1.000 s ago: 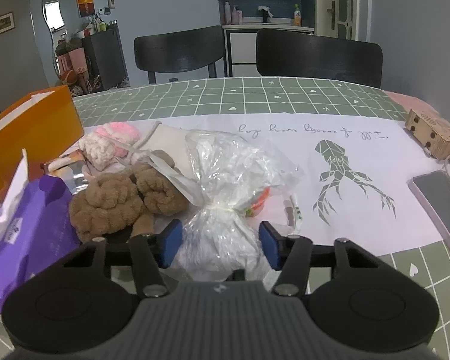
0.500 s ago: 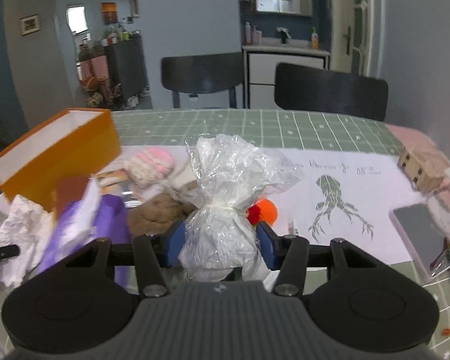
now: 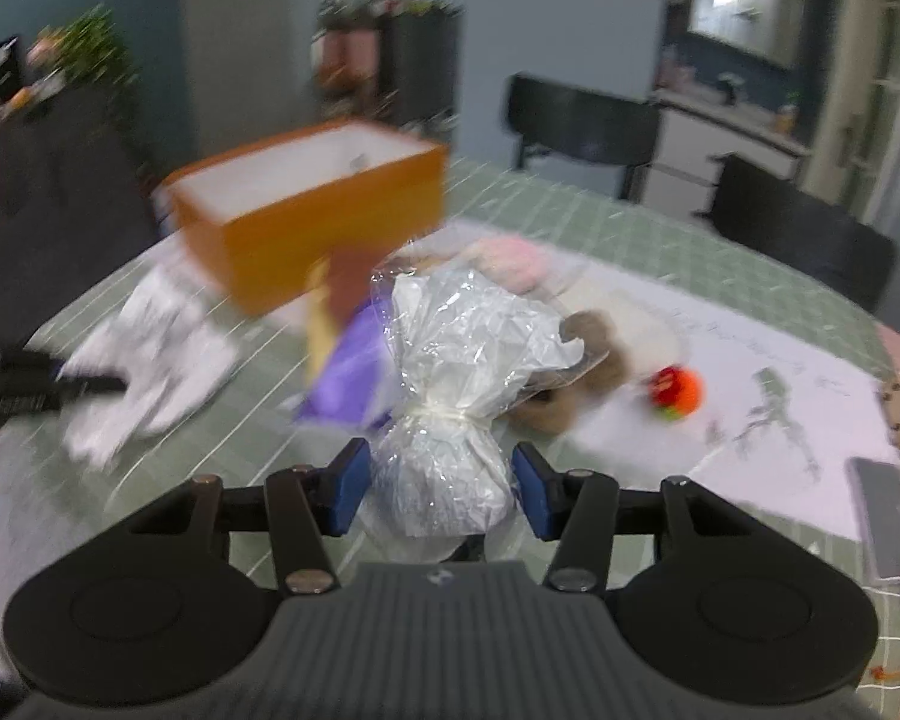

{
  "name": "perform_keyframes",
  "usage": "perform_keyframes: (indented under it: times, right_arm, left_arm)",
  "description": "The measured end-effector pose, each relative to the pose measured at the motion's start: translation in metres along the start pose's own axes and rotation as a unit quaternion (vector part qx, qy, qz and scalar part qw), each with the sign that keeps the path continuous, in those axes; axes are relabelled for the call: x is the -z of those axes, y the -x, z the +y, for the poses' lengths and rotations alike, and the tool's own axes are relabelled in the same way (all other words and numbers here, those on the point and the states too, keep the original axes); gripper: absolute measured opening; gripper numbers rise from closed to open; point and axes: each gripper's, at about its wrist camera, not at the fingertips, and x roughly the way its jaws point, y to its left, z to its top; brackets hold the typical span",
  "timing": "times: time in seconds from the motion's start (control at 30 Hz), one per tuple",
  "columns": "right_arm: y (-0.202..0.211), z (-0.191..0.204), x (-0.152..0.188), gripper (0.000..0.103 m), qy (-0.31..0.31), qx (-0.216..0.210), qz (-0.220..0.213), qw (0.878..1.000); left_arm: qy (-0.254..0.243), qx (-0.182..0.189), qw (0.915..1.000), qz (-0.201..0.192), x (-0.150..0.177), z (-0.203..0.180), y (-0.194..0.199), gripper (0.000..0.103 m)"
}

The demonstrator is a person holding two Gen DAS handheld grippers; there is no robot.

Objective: Organize soft objects
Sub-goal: 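Close the left gripper on the white tissue while the right gripper grasps the plastic bag, then carry the tissue and plastic bag over the orange box and lower both inside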

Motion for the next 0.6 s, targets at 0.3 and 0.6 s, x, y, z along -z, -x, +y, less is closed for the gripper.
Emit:
perform_keyframes:
  times: [0.3, 0.6]
  right_arm:
    - [0.008, 0.069, -0.001, 0.052, 0.073, -0.126, 0.028, 0.989]
    - [-0.007, 0.106, -0.104, 0.052, 0.105, -0.172, -0.048, 0.978]
  left_arm:
    - [-0.007, -0.006, 0.9994, -0.034, -0.020, -0.004, 0.027, 0.020]
    - [-0.049, -0.036, 0.9956, -0.071, -0.106, 0.007, 0.033, 0.020]
